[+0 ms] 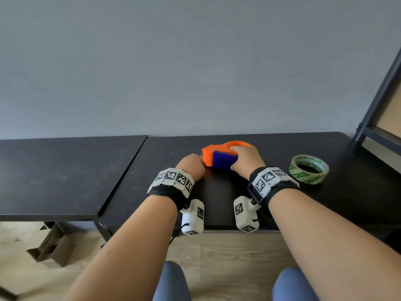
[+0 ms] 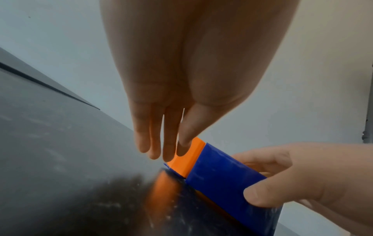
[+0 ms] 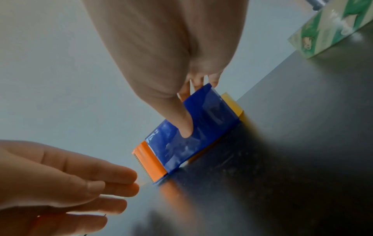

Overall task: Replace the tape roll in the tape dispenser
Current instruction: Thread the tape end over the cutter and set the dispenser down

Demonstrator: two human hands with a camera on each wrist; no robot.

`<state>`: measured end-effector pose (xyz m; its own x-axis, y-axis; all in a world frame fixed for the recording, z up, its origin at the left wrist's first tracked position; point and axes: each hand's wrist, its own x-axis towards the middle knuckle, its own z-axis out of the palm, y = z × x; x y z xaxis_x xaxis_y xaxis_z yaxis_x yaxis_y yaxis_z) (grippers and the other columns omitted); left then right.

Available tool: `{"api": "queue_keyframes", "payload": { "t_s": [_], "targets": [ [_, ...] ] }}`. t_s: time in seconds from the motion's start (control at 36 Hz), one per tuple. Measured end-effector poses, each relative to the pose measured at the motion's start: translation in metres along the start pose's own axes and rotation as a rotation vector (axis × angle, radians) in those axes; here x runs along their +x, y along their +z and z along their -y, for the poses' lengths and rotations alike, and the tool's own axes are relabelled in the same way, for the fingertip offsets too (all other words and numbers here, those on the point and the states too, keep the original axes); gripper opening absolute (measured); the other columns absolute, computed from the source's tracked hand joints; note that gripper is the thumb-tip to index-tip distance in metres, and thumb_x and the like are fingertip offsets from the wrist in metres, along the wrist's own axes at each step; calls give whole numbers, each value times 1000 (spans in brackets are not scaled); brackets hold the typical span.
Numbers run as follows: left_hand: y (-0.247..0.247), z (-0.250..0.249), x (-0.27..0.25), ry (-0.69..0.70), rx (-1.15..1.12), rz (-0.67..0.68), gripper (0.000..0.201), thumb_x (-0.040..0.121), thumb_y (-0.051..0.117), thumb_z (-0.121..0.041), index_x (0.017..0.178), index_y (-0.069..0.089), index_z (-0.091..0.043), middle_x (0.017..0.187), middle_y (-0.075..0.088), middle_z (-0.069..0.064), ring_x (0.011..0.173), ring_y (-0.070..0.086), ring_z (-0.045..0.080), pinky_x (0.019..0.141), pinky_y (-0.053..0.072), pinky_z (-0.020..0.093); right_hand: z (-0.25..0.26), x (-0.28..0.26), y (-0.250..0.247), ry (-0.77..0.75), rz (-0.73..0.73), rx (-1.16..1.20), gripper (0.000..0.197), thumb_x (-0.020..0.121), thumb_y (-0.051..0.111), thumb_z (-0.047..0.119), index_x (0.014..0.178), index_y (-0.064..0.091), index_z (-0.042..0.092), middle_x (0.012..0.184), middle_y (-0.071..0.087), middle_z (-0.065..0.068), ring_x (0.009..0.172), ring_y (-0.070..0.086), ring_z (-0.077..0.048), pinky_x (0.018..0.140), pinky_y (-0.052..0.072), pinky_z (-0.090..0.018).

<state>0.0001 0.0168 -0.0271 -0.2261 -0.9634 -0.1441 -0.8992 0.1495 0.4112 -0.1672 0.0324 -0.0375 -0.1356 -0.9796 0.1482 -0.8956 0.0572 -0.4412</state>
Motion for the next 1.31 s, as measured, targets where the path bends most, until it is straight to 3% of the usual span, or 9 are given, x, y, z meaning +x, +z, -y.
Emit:
{"api": "queue_keyframes", "payload": {
  "t_s": [0.19,0.36,0.47,0.69,0.83,0.92,1.0,1.11,1.31],
  "targets": [
    [-10,-11,-10,0,-75,-68,36,93,45,-6,122,67,-5,130,64,13,121,58,30,105,44,37,-6,-7,-13,33,-77,125,58,83,50,-2,136,54,21,139,52,-9,129,49,-28,102,42,-35],
    [-7,-31,-18,86,-100,-197,37,89,47,-1,119,66,-10,130,62,11,119,58,29,101,46,37,-20,-16,-26,77,-175,122,44,83,48,6,122,63,20,121,62,-10,112,59,-30,80,48,-35],
    [-1,-50,-18,119,-85,-207,42,86,49,-4,123,63,-16,131,57,10,118,57,29,98,49,39,-42,-24,-38,180,-194,65,50,89,52,10,139,51,15,137,51,-14,127,46,-33,99,45,-43],
    [14,-80,-11,123,112,-116,57,89,47,-5,143,46,-21,141,46,12,129,46,34,100,44,37,-74,-39,-52,467,-123,-125,42,88,48,17,129,51,7,134,48,-19,126,45,-38,100,43,-46],
    [20,-86,0,130,192,-195,66,84,49,-3,144,44,-30,139,48,6,131,38,29,96,48,37,-86,-39,-56,487,-20,-221,25,87,46,8,105,63,6,93,64,-11,91,61,-30,74,43,-31],
    [21,-90,8,153,260,-156,68,83,52,-2,144,43,-31,145,45,4,135,35,28,98,47,37,-93,-30,-50,428,23,-186,33,88,46,4,117,60,6,98,60,-11,89,58,-29,74,41,-30],
    [23,-92,17,158,326,-104,67,85,53,-6,145,42,-32,154,38,2,142,31,28,112,36,40,-93,-20,-48,344,49,-210,26,87,46,2,107,58,16,91,53,-6,81,50,-26,71,37,-28],
    [27,-95,27,160,376,-46,62,88,55,-13,145,42,-34,151,43,3,139,37,28,113,35,41,-87,-9,-50,291,126,-243,18,84,48,4,94,59,15,78,56,-4,73,53,-25,62,40,-26],
    [31,-93,38,152,451,-39,59,93,55,-22,147,36,-39,151,41,5,140,32,30,110,31,43,-89,1,-29,227,-40,78,38,90,48,4,125,61,10,126,62,-13,108,58,-27,96,44,-34]
  ]
}}
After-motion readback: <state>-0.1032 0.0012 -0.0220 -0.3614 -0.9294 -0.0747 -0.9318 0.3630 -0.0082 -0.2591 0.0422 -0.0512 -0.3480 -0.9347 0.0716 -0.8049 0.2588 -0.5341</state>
